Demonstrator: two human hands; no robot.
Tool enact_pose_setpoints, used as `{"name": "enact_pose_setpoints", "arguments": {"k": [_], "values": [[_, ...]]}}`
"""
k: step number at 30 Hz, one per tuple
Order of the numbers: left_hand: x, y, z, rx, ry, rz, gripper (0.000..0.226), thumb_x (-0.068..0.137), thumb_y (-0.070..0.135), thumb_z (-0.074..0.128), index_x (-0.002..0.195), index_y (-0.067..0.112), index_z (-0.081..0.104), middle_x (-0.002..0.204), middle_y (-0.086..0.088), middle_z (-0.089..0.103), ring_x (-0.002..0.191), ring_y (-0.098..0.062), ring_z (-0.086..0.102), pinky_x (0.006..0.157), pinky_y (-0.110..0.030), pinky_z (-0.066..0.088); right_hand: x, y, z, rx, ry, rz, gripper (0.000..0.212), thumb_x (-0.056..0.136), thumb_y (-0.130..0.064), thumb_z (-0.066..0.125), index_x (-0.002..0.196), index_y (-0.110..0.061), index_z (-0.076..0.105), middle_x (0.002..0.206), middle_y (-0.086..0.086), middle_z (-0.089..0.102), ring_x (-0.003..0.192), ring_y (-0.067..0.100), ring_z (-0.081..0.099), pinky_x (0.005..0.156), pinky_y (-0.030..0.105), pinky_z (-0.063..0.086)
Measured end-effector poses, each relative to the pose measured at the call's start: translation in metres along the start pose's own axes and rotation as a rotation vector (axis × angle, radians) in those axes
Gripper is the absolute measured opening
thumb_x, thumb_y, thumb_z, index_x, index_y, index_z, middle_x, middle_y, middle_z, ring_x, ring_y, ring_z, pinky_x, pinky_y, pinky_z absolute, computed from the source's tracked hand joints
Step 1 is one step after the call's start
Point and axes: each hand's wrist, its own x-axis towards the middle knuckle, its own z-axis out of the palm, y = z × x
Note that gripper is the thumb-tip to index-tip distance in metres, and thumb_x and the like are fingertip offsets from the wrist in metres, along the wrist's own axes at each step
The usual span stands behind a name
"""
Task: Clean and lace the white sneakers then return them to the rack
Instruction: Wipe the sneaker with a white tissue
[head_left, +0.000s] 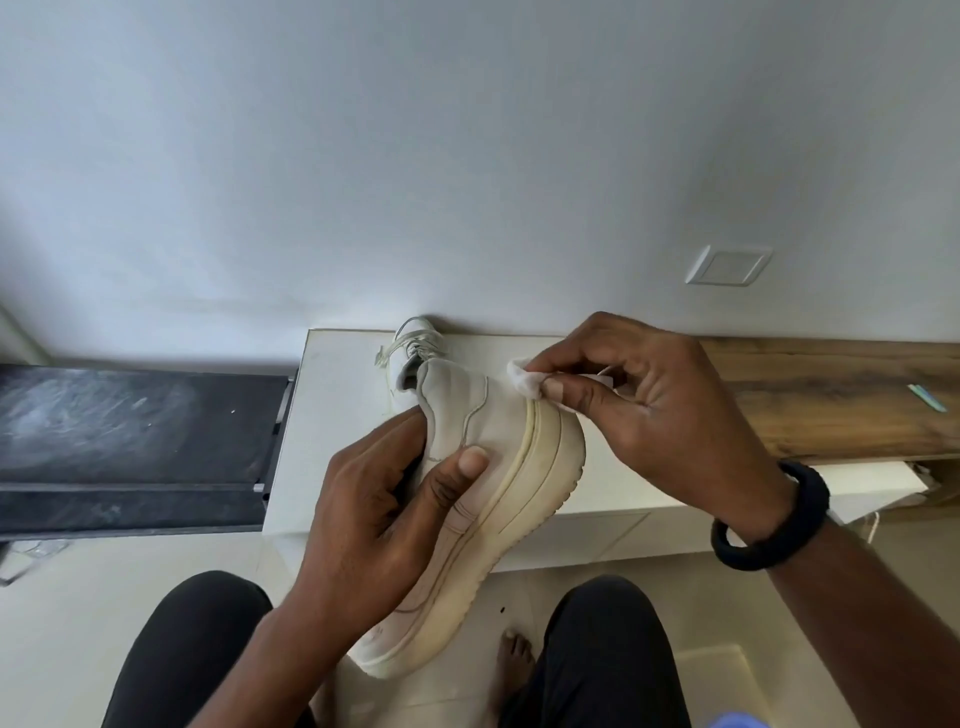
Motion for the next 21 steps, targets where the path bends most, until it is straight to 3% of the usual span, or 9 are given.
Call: {"name": "enact_pose_setpoints", "arguments": {"k": [2,5,9,16,19,21], "values": [[0.0,0.001,0.0,-0.027,0.023,-0.053,0.052,0.093,0.044,0.058,0.063,0.005,0.041,0.055,0.004,0.033,0.05,-0.015,0.034,0.048,-0.023,0.027,-0.006,-0.001,0.002,-0.015,0.048,-0.041,0.019,0.089,-0.01,0.074,0.101,-0.023,0.078,0.095,-0.012,0.069,0.093,0.009,0.067,0.077,0.015,0.047],[0.0,0.005,-0.001,-0.071,0.058,-0.141,0.057,0.09,0.052,0.058,0.067,0.0,0.049,0.055,-0.01,0.04,0.051,-0.029,0.039,0.044,-0.035,0.03,-0.021,-0.006,0.006,-0.153,0.106,-0.207,0.015,0.088,-0.007,0.074,0.099,-0.014,0.079,0.093,-0.002,0.067,0.089,0.013,0.065,0.077,0.024,0.049],[0.004,0.008,-0.003,-0.191,0.091,-0.257,0.058,0.086,0.058,0.06,0.077,0.001,0.063,0.066,-0.027,0.057,0.061,-0.047,0.055,0.046,-0.05,0.044,-0.034,-0.007,0.013,-0.382,0.105,-0.351,0.017,0.083,-0.003,0.079,0.097,-0.013,0.08,0.09,0.001,0.068,0.082,0.018,0.058,0.082,0.021,0.04],[0.015,0.014,0.001,-0.209,0.106,-0.358,0.055,0.087,0.053,0.064,0.073,-0.001,0.063,0.067,-0.031,0.055,0.051,-0.037,0.048,0.046,-0.048,0.04,-0.024,-0.008,0.022,-0.419,0.282,-0.23,0.015,0.088,-0.007,0.072,0.102,-0.009,0.077,0.09,0.004,0.065,0.084,0.018,0.061,0.079,0.019,0.045],[0.019,0.011,0.001,-0.226,0.133,-0.384,0.058,0.087,0.054,0.066,0.076,-0.003,0.062,0.068,-0.032,0.055,0.051,-0.035,0.049,0.048,-0.046,0.042,-0.037,-0.013,0.036,-0.444,0.21,-0.27,0.019,0.088,-0.006,0.071,0.106,-0.007,0.076,0.091,0.007,0.065,0.08,0.021,0.06,0.07,0.03,0.05],[0.021,0.009,0.0,-0.221,0.139,-0.394,0.061,0.087,0.055,0.065,0.078,-0.006,0.062,0.07,-0.034,0.056,0.054,-0.041,0.051,0.049,-0.053,0.045,-0.047,-0.014,0.042,-0.482,0.112,-0.32,0.022,0.087,-0.009,0.071,0.109,-0.008,0.075,0.09,0.006,0.065,0.078,0.019,0.057,0.068,0.03,0.046]]}}
